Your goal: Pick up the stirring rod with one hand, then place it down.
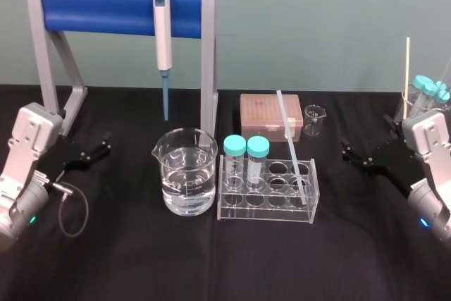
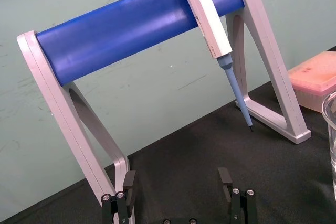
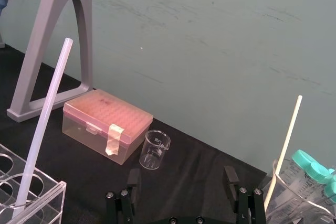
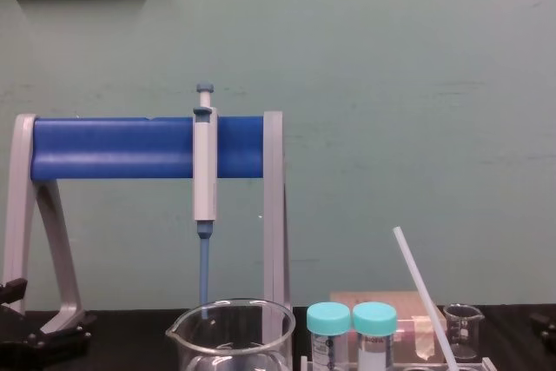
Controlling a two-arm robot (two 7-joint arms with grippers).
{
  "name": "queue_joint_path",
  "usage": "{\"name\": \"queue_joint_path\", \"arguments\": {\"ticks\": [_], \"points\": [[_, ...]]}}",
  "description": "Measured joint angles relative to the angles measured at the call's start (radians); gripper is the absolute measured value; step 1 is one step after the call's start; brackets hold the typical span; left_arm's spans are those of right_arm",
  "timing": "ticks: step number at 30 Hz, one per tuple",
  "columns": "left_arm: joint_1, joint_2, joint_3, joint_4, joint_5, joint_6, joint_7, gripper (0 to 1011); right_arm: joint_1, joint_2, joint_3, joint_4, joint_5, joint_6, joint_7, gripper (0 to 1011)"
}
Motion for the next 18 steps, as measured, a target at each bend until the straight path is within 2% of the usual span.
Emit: {"name": "queue_joint_path", "arguments": {"ticks": [18], "points": [[0.0,0.0,0.0,0.0,0.0,0.0,0.0,1000,0.0,0.0,0.0,0.0,0.0,0.0,0.0,1003]]}}
